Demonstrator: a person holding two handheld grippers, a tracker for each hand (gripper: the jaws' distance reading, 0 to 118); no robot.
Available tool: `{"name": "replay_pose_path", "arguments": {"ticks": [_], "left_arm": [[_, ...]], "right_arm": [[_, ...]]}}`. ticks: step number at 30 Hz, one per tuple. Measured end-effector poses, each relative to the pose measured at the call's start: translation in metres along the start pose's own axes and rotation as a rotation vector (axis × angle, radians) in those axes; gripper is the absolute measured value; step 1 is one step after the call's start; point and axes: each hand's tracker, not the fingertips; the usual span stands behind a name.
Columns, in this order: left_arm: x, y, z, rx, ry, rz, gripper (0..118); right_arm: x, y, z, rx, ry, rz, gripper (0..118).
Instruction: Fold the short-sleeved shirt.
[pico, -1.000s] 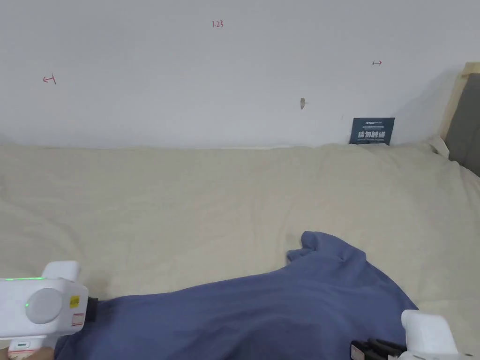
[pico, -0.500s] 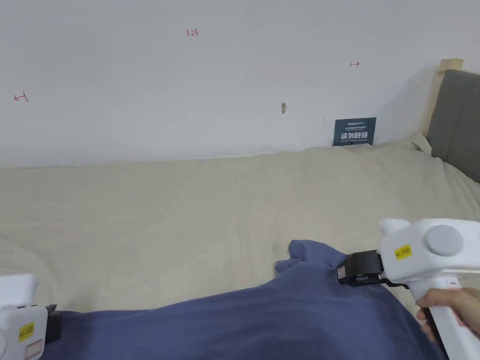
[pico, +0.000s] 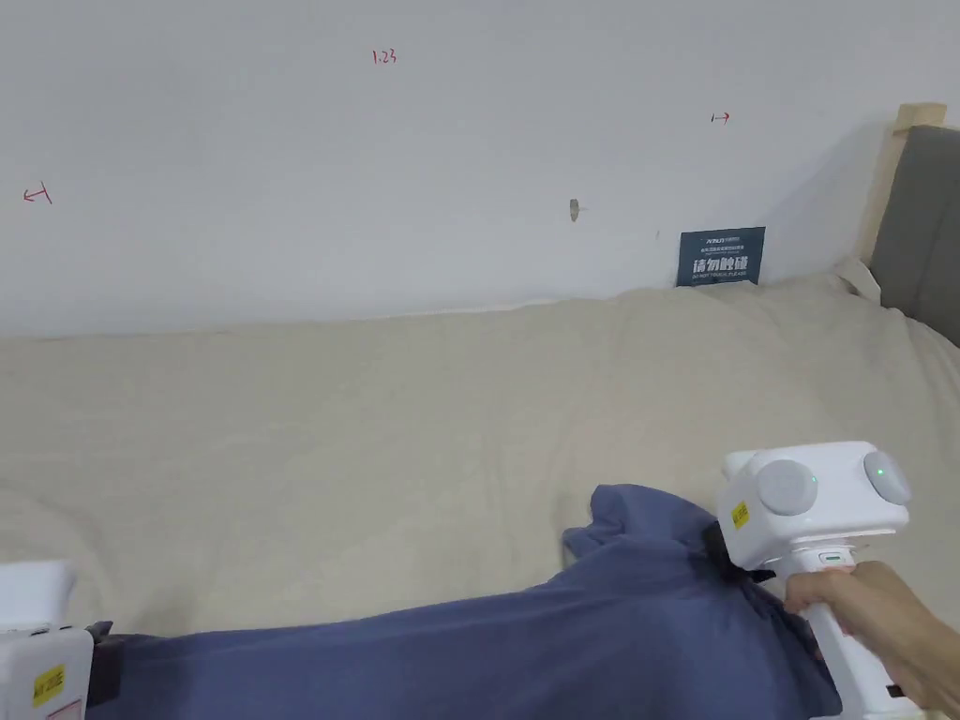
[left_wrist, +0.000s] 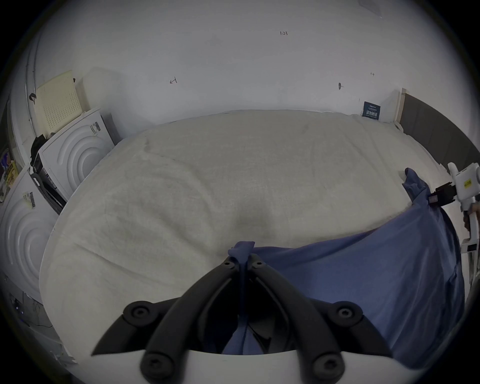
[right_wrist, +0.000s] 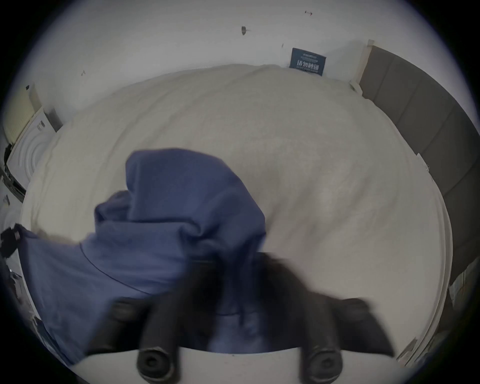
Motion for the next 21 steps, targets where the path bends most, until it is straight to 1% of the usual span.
{"name": "replay_pose_path", "arguments": {"ticks": [1, 2, 3, 4, 5, 6, 9, 12, 16, 17, 18, 20, 21], "left_arm": [[-0.001, 0.000, -0.001, 0.005, -0.011, 0.004, 4], [-0.001, 0.001, 0.000, 0.008, -0.003, 0.010, 4], [0.000, 0.003, 0.001, 0.003, 0.000, 0.010, 4], [-0.001, 0.003, 0.003, 0.013, 0.002, 0.007, 4], [-0.002, 0.004, 0.006, 0.019, 0.008, 0.012, 4], [-0.003, 0.007, 0.008, 0.014, 0.007, 0.013, 4], [-0.009, 0.015, 0.024, 0.035, 0.000, 0.016, 4], [-0.013, 0.026, 0.054, 0.094, 0.005, 0.027, 4], [-0.021, 0.048, 0.099, 0.201, 0.013, 0.060, 4], [-0.022, 0.054, 0.112, 0.229, 0.021, 0.080, 4], [-0.023, 0.061, 0.123, 0.245, 0.009, 0.080, 4], [-0.024, 0.075, 0.152, 0.316, 0.003, 0.072, 4], [-0.024, 0.082, 0.164, 0.333, 0.009, 0.050, 4]], "right_arm": [[0.003, 0.001, 0.000, -0.004, 0.010, -0.004, 0], [0.005, 0.000, 0.001, -0.028, 0.037, 0.030, 0], [0.008, -0.001, 0.002, -0.024, 0.040, 0.034, 0], [0.011, -0.001, 0.006, -0.027, 0.059, 0.018, 0], [0.013, -0.001, 0.014, -0.018, 0.098, -0.011, 0], [0.014, -0.001, 0.022, 0.010, 0.099, -0.035, 0], [0.023, 0.005, 0.055, 0.071, 0.139, -0.055, 0], [0.027, 0.014, 0.098, 0.137, 0.156, -0.044, 0], [0.035, 0.024, 0.164, 0.246, 0.197, -0.085, 0], [0.036, 0.026, 0.181, 0.274, 0.204, -0.080, 0], [0.036, 0.029, 0.197, 0.306, 0.186, -0.072, 0], [0.038, 0.032, 0.233, 0.363, 0.185, -0.059, 0], [0.039, 0.034, 0.249, 0.390, 0.184, -0.069, 0]]}}
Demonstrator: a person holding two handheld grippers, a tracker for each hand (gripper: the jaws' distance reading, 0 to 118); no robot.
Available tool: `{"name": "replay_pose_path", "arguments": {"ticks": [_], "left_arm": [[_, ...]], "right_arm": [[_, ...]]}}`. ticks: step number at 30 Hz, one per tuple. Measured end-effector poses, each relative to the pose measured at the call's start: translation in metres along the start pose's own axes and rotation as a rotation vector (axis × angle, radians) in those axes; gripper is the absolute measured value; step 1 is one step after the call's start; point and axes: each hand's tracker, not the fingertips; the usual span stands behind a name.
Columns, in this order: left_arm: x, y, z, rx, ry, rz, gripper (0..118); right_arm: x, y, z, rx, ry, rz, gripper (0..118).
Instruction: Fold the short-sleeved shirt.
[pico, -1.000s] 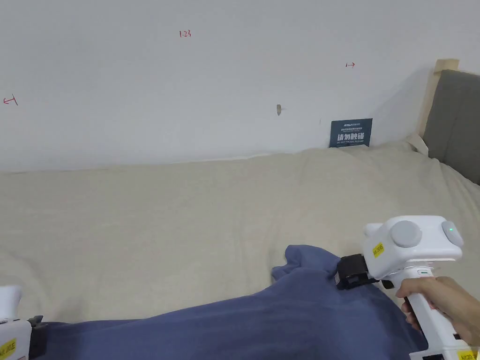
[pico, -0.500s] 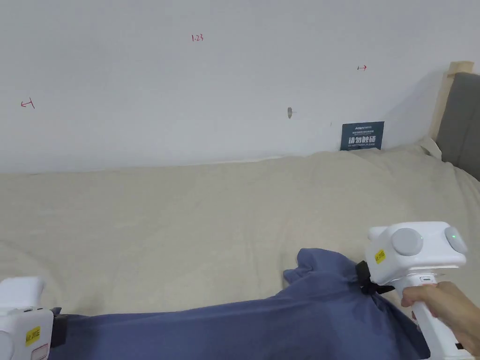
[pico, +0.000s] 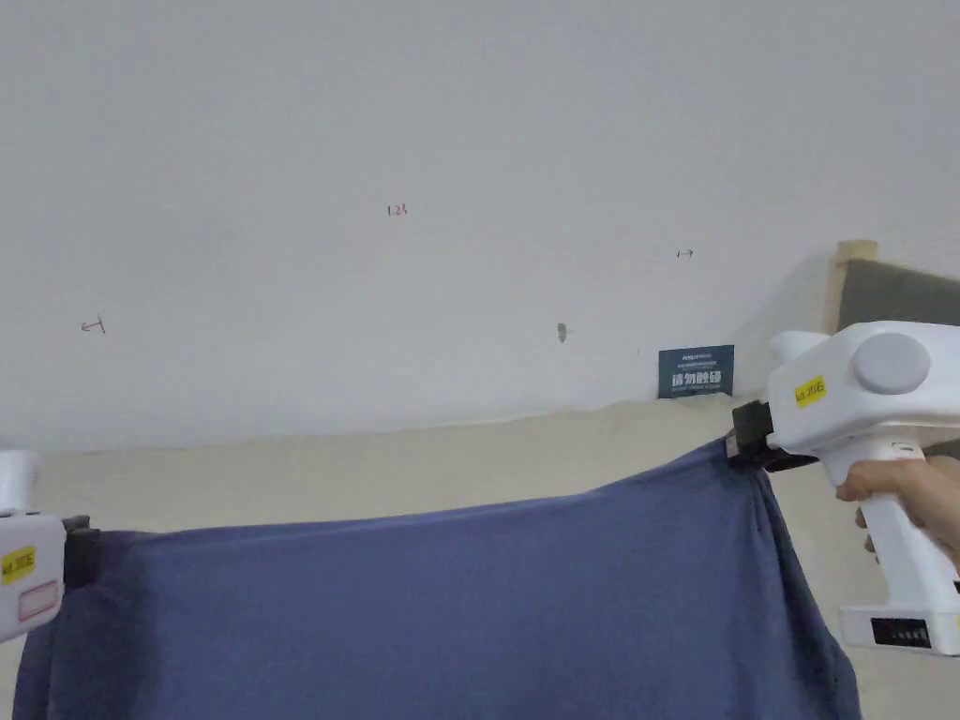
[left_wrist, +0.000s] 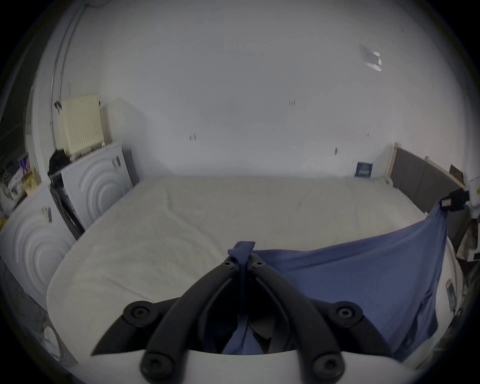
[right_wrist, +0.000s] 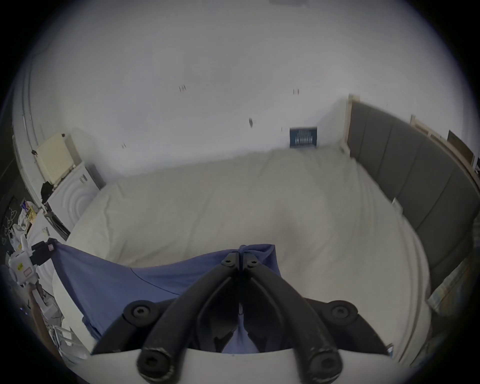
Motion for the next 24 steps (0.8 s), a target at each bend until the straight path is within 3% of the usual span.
{"name": "replay_pose_path", "arguments": {"ticks": [7, 11, 15, 24], "left_arm": [[0.003, 0.088, 0.056, 0.197, 0.026, -0.015, 4], [0.004, 0.144, 0.061, 0.209, 0.038, -0.017, 4], [0.006, 0.186, 0.045, 0.225, 0.065, -0.078, 4], [-0.005, 0.252, -0.007, 0.252, 0.095, -0.026, 4]], "right_arm": [[-0.018, 0.065, 0.080, 0.152, 0.004, 0.030, 0], [-0.025, 0.110, 0.101, 0.221, 0.010, 0.004, 0], [-0.028, 0.148, 0.102, 0.245, 0.004, -0.008, 0], [-0.047, 0.220, 0.064, 0.289, 0.007, -0.019, 0]]}}
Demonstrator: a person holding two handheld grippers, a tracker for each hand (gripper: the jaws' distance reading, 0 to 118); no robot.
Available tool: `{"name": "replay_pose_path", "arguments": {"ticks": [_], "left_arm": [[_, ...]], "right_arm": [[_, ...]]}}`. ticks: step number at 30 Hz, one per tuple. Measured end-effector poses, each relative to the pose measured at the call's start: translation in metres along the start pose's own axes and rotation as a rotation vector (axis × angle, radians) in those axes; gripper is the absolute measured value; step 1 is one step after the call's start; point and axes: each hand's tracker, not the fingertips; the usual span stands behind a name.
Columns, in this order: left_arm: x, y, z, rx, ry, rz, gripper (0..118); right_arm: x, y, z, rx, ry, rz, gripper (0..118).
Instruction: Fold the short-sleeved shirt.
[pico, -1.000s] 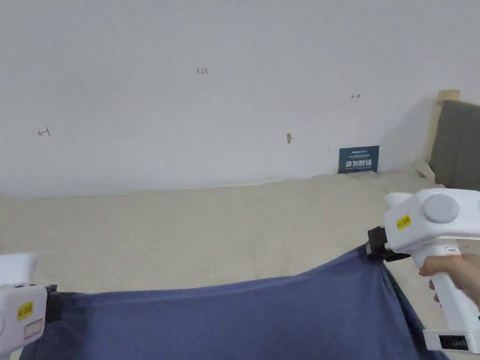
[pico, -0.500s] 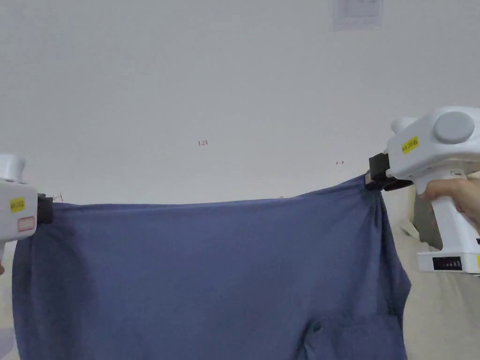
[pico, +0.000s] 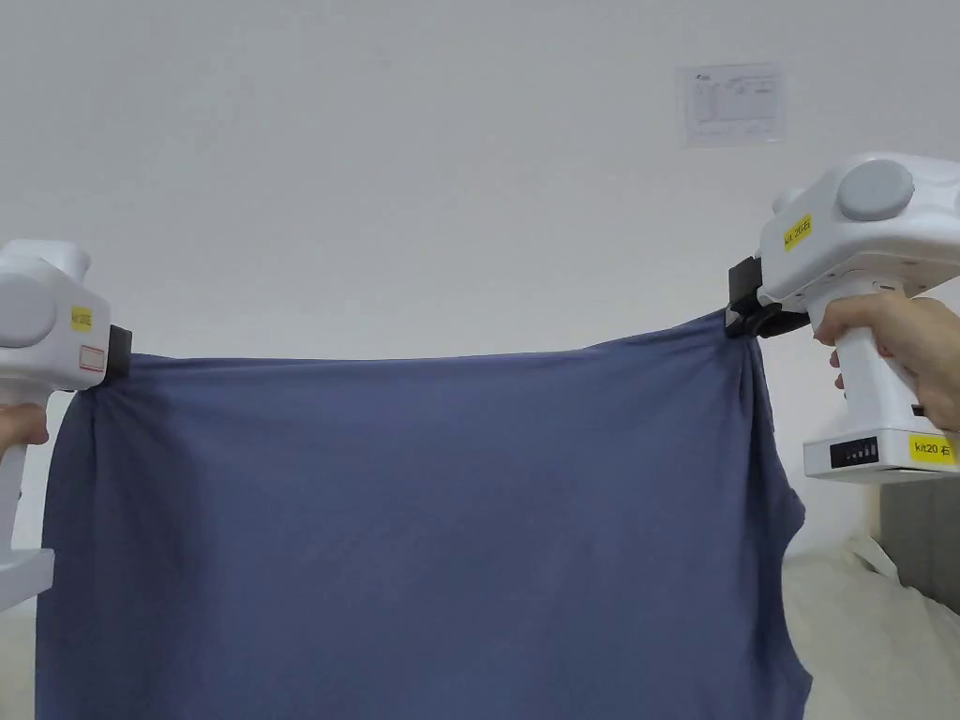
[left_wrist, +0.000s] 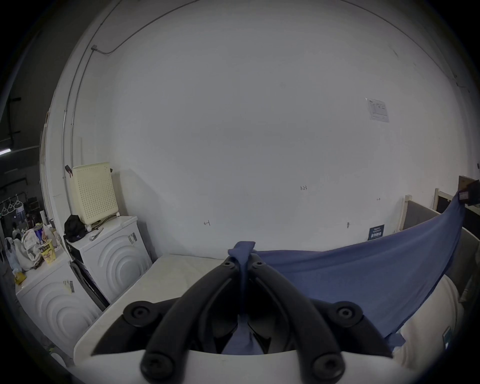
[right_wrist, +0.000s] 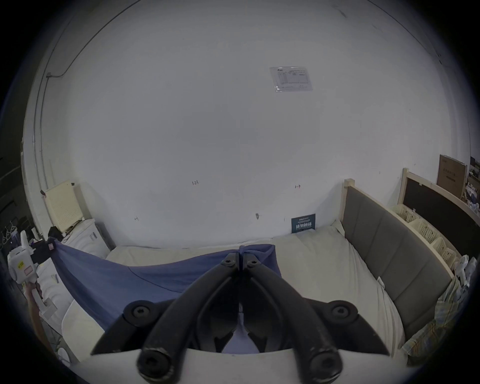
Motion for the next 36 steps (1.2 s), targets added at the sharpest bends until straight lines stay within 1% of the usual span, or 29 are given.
{"name": "replay_pose_path", "arguments": {"ticks": [1, 2, 3, 5, 6, 8, 10, 12, 14, 15, 16, 17, 18, 19, 20, 24, 26, 27, 28, 30, 32, 34, 35, 36], "left_arm": [[-0.001, 0.006, -0.009, 0.003, 0.005, -0.007, 4], [-0.002, 0.010, -0.014, 0.010, 0.031, 0.013, 4], [-0.001, 0.016, -0.021, 0.022, 0.032, 0.018, 4], [-0.001, 0.027, -0.032, 0.049, 0.048, 0.043, 4], [0.000, 0.034, -0.039, 0.046, 0.049, 0.023, 4], [0.003, 0.045, -0.046, 0.065, 0.073, -0.011, 4], [0.001, 0.054, -0.048, 0.090, 0.074, -0.009, 4], [-0.001, 0.065, -0.052, 0.097, 0.079, -0.021, 4], [-0.005, 0.072, -0.055, 0.124, 0.083, -0.024, 4], [-0.008, 0.074, -0.056, 0.131, 0.092, 0.021, 4], [-0.009, 0.073, -0.058, 0.138, 0.070, 0.031, 4], [-0.007, 0.071, -0.061, 0.123, 0.081, 0.016, 4], [-0.005, 0.068, -0.064, 0.120, 0.091, 0.010, 4], [-0.001, 0.065, -0.066, 0.100, 0.114, -0.045, 4], [0.003, 0.057, -0.067, 0.108, 0.133, -0.049, 4], [0.002, 0.027, -0.078, 0.063, 0.062, -0.017, 4], [0.005, 0.004, -0.089, 0.023, 0.078, -0.029, 4], [0.006, -0.008, -0.095, -0.005, 0.074, -0.041, 4], [0.007, -0.023, -0.100, -0.014, 0.073, -0.032, 4], [0.012, -0.056, -0.114, -0.080, 0.071, -0.054, 4], [0.020, -0.097, -0.129, -0.157, 0.072, -0.050, 4], [0.028, -0.139, -0.143, -0.222, 0.063, -0.037, 4], [0.032, -0.163, -0.148, -0.274, 0.065, -0.034, 4], [0.037, -0.184, -0.153, -0.277, 0.063, -0.027, 4]], "right_arm": [[-0.003, 0.009, -0.005, 0.026, 0.001, -0.004, 0], [-0.006, 0.018, -0.011, 0.038, 0.003, -0.010, 0], [-0.010, 0.027, -0.017, 0.034, 0.013, -0.004, 0], [-0.019, 0.043, -0.027, 0.040, 0.001, 0.002, 0], [-0.022, 0.050, -0.029, 0.060, -0.005, 0.003, 0], [-0.025, 0.071, -0.031, 0.082, 0.009, -0.010, 0], [-0.029, 0.088, -0.026, 0.139, 0.022, -0.061, 0], [-0.035, 0.103, -0.022, 0.156, 0.012, -0.052, 0], [-0.041, 0.116, -0.015, 0.173, 0.028, -0.031, 0], [-0.044, 0.117, -0.013, 0.175, 0.005, -0.008, 0], [-0.048, 0.111, -0.015, 0.172, -0.009, 0.013, 0], [-0.051, 0.104, -0.016, 0.160, -0.022, 0.046, 0], [-0.050, 0.095, -0.019, 0.159, -0.014, 0.045, 0], [-0.048, 0.088, -0.023, 0.155, -0.002, 0.039, 0], [-0.046, 0.080, -0.029, 0.135, 0.008, 0.041, 0], [-0.035, 0.049, -0.055, 0.061, -0.028, 0.037, 0], [-0.029, 0.029, -0.068, 0.031, -0.009, 0.039, 0], [-0.028, 0.019, -0.074, 0.005, -0.019, 0.051, 0], [-0.028, 0.005, -0.081, -0.023, -0.023, 0.073, 0], [-0.022, -0.019, -0.100, -0.071, -0.045, 0.130, 0], [-0.014, -0.053, -0.122, -0.134, -0.048, 0.119, 0], [-0.007, -0.087, -0.145, -0.194, -0.031, 0.078, 0], [-0.003, -0.107, -0.156, -0.234, -0.038, 0.081, 0], [0.000, -0.127, -0.167, -0.269, -0.046, 0.087, 0]]}}
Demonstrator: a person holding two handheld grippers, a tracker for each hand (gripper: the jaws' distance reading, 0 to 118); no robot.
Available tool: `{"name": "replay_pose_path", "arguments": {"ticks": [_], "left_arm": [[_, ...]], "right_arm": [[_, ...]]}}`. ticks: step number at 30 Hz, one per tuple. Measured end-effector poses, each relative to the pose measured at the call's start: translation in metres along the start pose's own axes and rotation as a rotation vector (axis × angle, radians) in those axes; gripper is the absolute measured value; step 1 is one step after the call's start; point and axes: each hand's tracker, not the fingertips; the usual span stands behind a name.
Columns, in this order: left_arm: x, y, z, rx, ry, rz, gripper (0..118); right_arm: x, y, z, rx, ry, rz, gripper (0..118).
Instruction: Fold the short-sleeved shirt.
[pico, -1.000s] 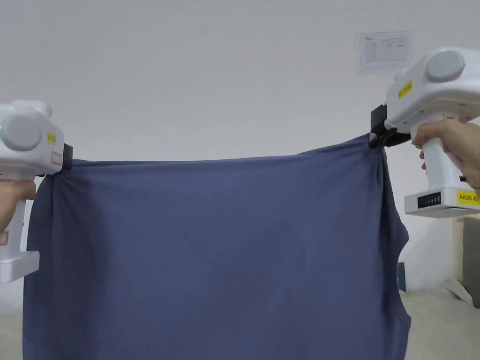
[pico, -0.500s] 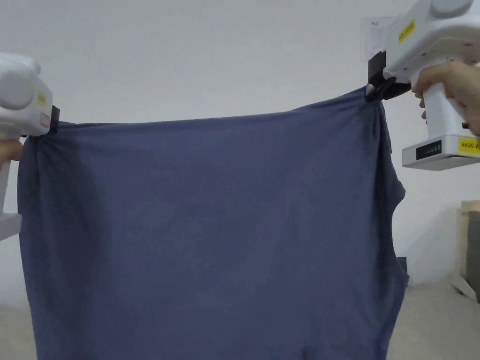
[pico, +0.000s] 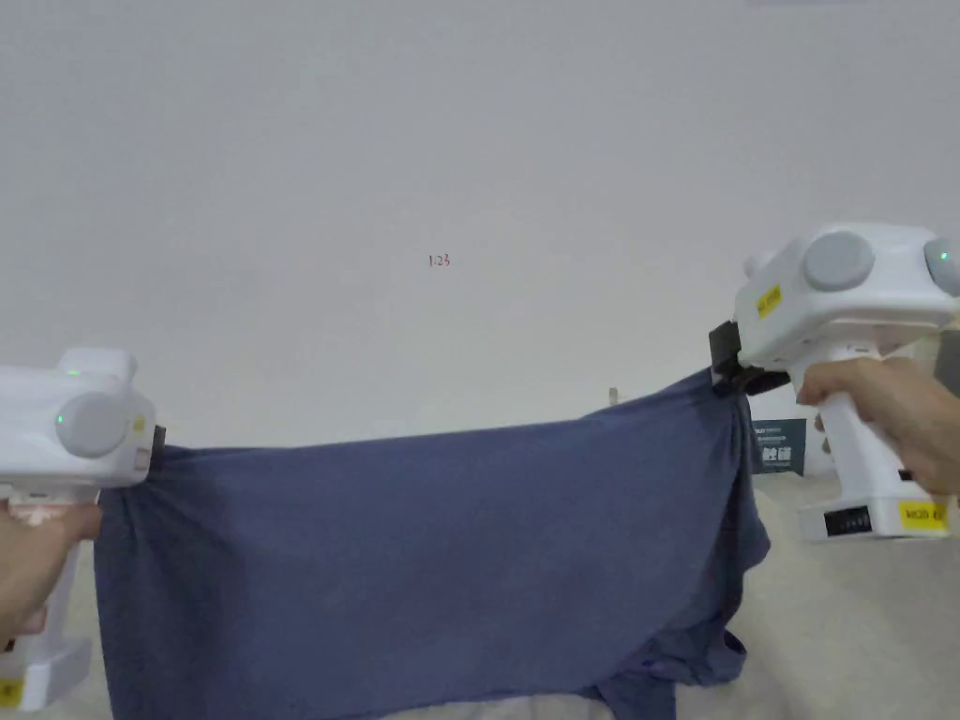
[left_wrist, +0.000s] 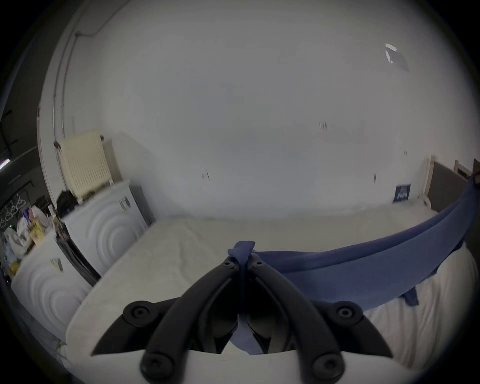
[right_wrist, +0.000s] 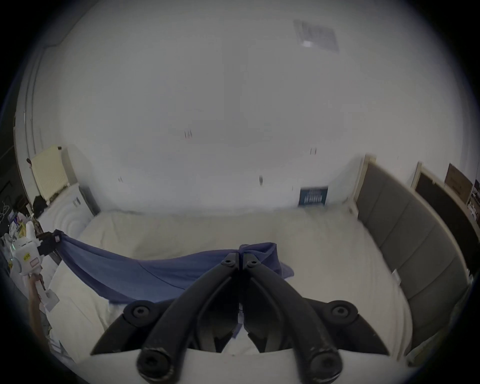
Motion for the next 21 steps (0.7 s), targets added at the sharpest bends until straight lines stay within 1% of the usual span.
{"name": "replay_pose_path", "arguments": {"ticks": [4, 6, 8, 9, 10, 11, 12, 14, 15, 16, 17, 18, 19, 20, 21], "left_arm": [[0.019, -0.075, -0.038, -0.162, -0.009, -0.034, 4], [0.024, -0.109, -0.049, -0.221, -0.013, -0.032, 4], [0.023, -0.134, -0.062, -0.266, -0.049, 0.001, 4], [0.022, -0.143, -0.061, -0.280, -0.062, 0.011, 4], [0.019, -0.152, -0.057, -0.274, -0.070, 0.010, 4], [0.013, -0.160, -0.052, -0.279, -0.074, 0.009, 4], [0.009, -0.167, -0.045, -0.281, -0.082, 0.007, 4], [0.001, -0.183, -0.024, -0.283, -0.083, 0.012, 4], [-0.003, -0.191, -0.009, -0.269, -0.091, 0.012, 4], [-0.006, -0.197, 0.005, -0.267, -0.088, 0.016, 4], [-0.010, -0.205, 0.021, -0.245, -0.094, 0.025, 4], [-0.013, -0.209, 0.034, -0.249, -0.093, 0.026, 4], [-0.017, -0.217, 0.052, -0.236, -0.096, 0.025, 4], [-0.019, -0.223, 0.064, -0.222, -0.103, 0.023, 4], [-0.019, -0.224, 0.073, -0.264, -0.126, -0.024, 4]], "right_arm": [[0.002, -0.075, -0.061, -0.162, -0.033, 0.057, 0], [0.003, -0.111, -0.081, -0.232, -0.007, 0.044, 0], [0.005, -0.143, -0.094, -0.280, -0.017, 0.033, 0], [0.009, -0.154, -0.098, -0.285, -0.018, 0.029, 0], [0.013, -0.167, -0.095, -0.280, 0.000, 0.010, 0], [0.016, -0.178, -0.092, -0.295, 0.021, 0.017, 0], [0.018, -0.188, -0.087, -0.294, 0.016, 0.033, 0], [0.025, -0.210, -0.069, -0.311, 0.017, 0.112, 0], [0.029, -0.219, -0.058, -0.300, 0.013, 0.089, 0], [0.035, -0.229, -0.046, -0.295, 0.021, 0.045, 0], [0.042, -0.239, -0.031, -0.287, 0.058, -0.022, 0], [0.047, -0.248, -0.020, -0.289, 0.075, -0.071, 0], [0.050, -0.259, -0.005, -0.281, 0.061, -0.096, 0], [0.052, -0.271, 0.011, -0.261, 0.076, -0.081, 0], [0.049, -0.283, 0.027, -0.268, 0.074, -0.066, 0]]}}
